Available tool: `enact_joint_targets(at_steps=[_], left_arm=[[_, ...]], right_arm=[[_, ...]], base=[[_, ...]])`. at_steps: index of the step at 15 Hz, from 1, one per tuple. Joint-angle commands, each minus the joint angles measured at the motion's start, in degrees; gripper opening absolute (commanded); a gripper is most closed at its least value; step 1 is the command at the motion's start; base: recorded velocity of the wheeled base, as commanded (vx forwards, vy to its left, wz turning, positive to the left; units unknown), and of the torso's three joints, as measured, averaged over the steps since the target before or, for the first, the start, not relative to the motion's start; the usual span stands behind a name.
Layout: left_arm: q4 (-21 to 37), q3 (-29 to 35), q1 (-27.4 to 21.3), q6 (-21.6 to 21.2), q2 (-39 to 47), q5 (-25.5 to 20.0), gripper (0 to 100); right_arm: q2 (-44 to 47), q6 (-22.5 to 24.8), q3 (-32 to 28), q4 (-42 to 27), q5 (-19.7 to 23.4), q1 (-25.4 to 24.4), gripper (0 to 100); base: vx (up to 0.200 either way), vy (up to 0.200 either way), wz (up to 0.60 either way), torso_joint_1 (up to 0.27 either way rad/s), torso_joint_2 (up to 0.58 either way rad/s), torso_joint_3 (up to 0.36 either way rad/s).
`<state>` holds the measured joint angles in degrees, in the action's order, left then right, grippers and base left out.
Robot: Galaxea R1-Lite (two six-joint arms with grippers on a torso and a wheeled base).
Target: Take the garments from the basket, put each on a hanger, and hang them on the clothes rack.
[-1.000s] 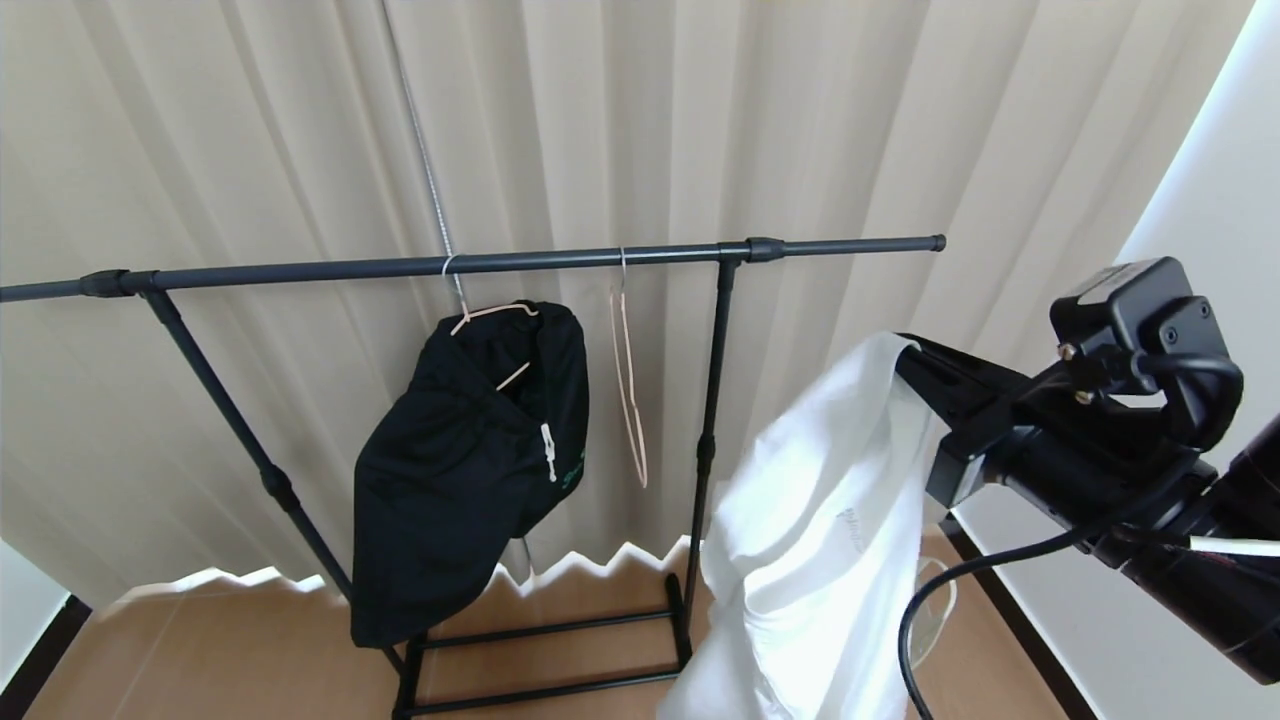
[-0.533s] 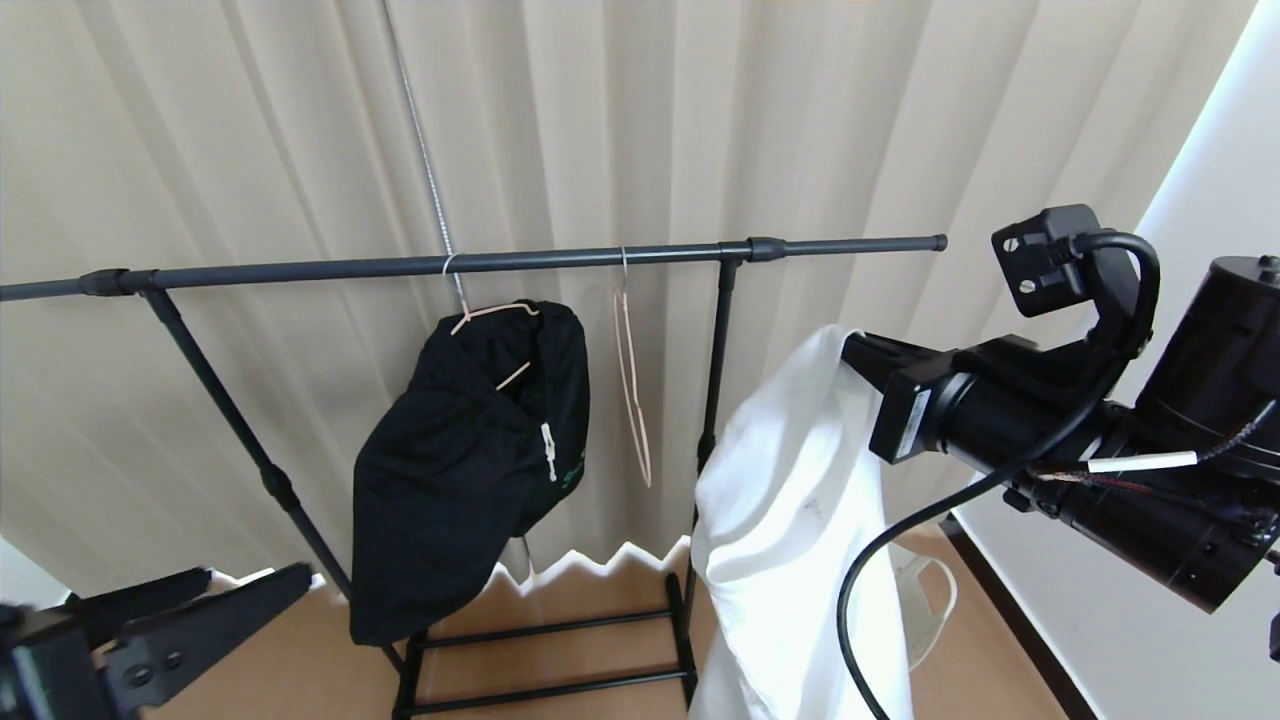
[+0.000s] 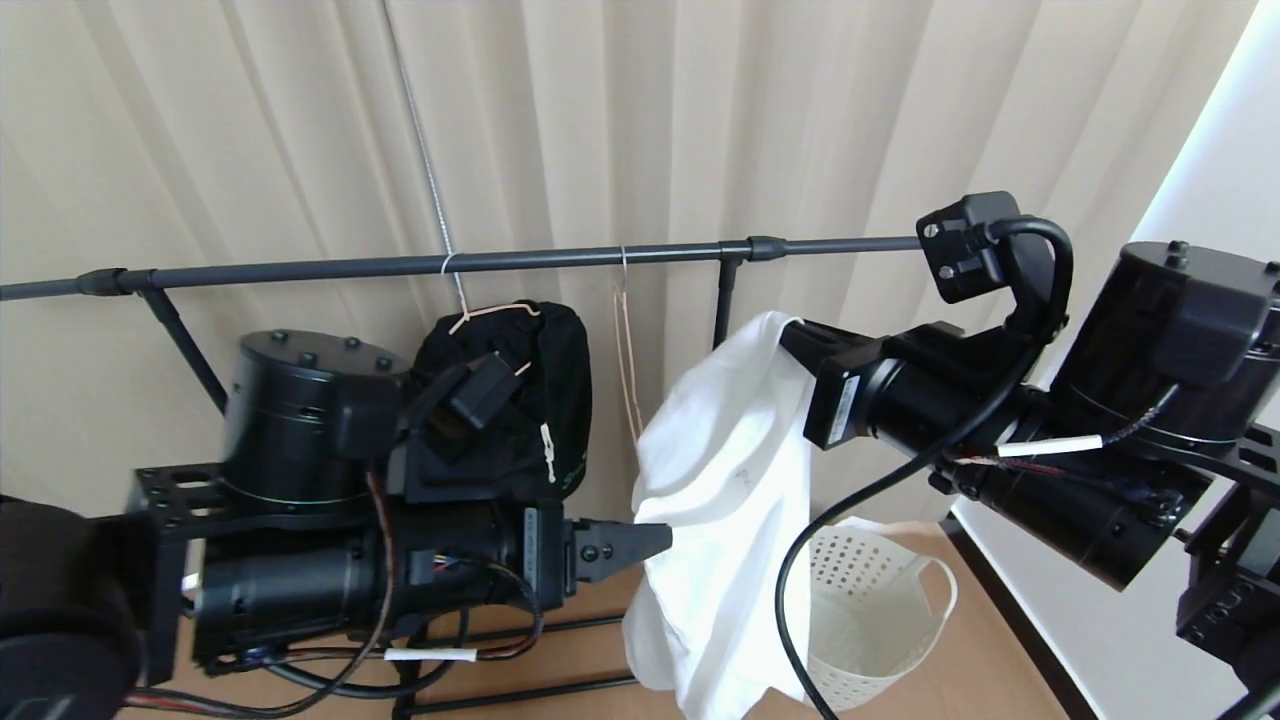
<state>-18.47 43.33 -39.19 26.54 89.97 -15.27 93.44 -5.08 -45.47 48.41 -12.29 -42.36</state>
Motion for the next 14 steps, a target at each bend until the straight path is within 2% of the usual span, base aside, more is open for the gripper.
enact_joint_targets(at_steps=[1, 2, 3, 4, 9, 14], left_arm=[[-8.1, -3.9, -0.4, -0.3, 11.4, -0.2, 100], [-11.2, -5.2, -0.5, -0.3, 13.1, -0.1, 100], [-11.2, -5.2, -0.5, -0.3, 13.1, -0.1, 100], [-13.6, -5.9, -0.5, -0.3, 13.5, 0.1, 100], [-14.9, -4.2, 4.0, -0.2, 11.2, 0.2, 100], [-15.0, -4.2, 3.5, -0.3, 11.9, 1.7, 100]], right_arm=[[4.4, 0.1, -0.7, 3.2, 0.0, -0.4, 0], [5.0, 0.1, -0.8, 4.0, 0.0, -0.4, 0], [5.0, 0.1, -0.8, 4.0, 0.0, -0.4, 0], [5.1, 0.1, -0.8, 4.1, 0.1, -0.4, 0], [2.3, 0.1, 0.2, 4.1, 0.1, -0.4, 0], [0.4, 0.1, 1.1, 4.1, 0.0, -2.7, 0]], base=[[0.000, 0.000, 0.00, 0.000, 0.00, 0.000], [0.000, 0.000, 0.00, 0.000, 0.00, 0.000], [0.000, 0.000, 0.00, 0.000, 0.00, 0.000], [0.000, 0.000, 0.00, 0.000, 0.00, 0.000], [0.000, 0.000, 0.00, 0.000, 0.00, 0.000], [0.000, 0.000, 0.00, 0.000, 0.00, 0.000]])
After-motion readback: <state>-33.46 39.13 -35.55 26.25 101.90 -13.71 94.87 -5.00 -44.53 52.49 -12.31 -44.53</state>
